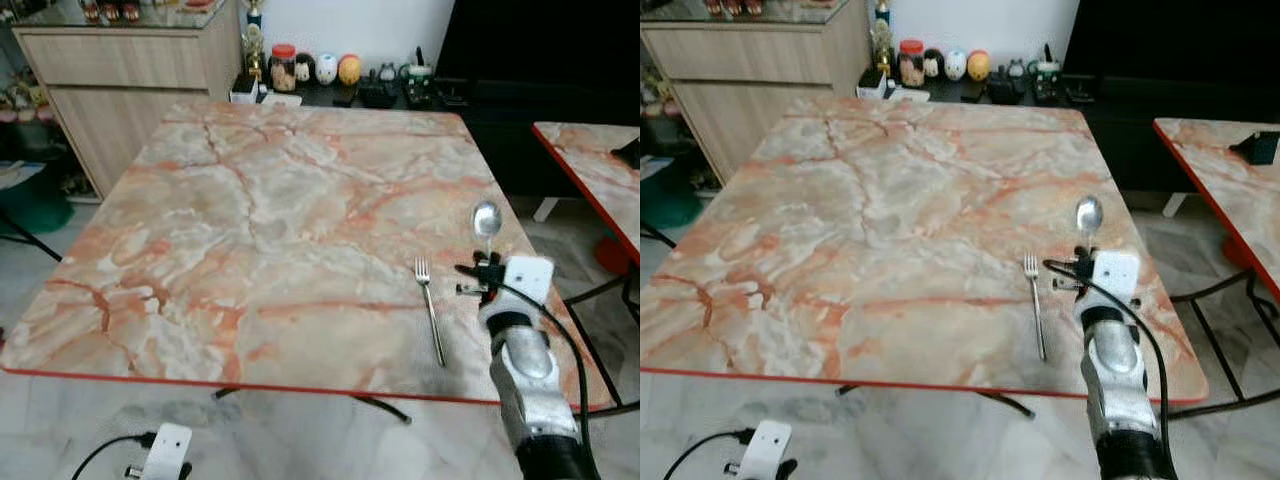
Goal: Setting the table
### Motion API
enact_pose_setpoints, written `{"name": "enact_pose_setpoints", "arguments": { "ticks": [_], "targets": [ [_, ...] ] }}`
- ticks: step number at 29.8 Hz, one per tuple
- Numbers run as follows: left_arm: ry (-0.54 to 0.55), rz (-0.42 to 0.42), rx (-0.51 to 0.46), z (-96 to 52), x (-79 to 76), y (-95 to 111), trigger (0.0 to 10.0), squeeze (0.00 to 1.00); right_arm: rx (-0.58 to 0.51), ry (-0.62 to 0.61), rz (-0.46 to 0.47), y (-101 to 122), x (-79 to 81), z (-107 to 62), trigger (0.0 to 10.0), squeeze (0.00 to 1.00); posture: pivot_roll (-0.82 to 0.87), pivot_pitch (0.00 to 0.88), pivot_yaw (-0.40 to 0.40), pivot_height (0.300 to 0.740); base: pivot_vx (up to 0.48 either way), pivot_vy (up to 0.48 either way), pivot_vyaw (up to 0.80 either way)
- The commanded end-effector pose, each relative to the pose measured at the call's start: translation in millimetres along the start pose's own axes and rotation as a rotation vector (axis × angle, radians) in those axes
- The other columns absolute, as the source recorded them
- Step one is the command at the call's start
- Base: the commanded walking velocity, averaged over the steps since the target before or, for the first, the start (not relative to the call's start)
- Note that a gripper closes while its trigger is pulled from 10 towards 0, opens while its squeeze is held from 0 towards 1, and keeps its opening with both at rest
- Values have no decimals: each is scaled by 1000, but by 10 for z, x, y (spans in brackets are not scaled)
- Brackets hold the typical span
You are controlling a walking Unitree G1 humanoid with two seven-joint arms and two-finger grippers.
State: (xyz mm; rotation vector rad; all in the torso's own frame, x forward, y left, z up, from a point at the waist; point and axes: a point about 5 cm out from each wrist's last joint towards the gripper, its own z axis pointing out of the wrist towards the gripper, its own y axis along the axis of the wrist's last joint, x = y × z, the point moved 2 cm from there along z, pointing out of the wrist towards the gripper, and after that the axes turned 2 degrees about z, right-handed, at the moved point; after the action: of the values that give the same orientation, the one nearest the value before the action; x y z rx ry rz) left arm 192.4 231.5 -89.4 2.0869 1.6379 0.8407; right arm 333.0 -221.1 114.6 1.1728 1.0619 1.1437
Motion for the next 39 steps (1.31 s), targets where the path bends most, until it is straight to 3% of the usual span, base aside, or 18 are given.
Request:
{"name": "enact_pose_setpoints", "arguments": {
  "ticks": [1, 8, 13, 39],
  "targets": [
    [-14, 6, 26, -4, -49, -50, 10000, 0, -54, 32, -58, 81, 7, -31, 10000, 0, 45, 0, -31, 740, 0, 0, 0],
    [-41, 29, 20, -1, -94, -39, 10000, 0, -203, 41, -56, 348, 15, -21, 10000, 0, 41, 0, -30, 740, 0, -86, 0],
    [-48, 42, 16, 5, -110, -18, 10000, 0, -197, 53, 17, 329, 59, -11, 10000, 0, 42, 0, -27, 740, 0, -338, 0],
    [-56, 59, 18, 15, -122, 4, 10000, 0, -263, 45, 16, 478, 53, 34, 10000, 0, 36, 0, -25, 740, 0, -423, 0]
  ]
}}
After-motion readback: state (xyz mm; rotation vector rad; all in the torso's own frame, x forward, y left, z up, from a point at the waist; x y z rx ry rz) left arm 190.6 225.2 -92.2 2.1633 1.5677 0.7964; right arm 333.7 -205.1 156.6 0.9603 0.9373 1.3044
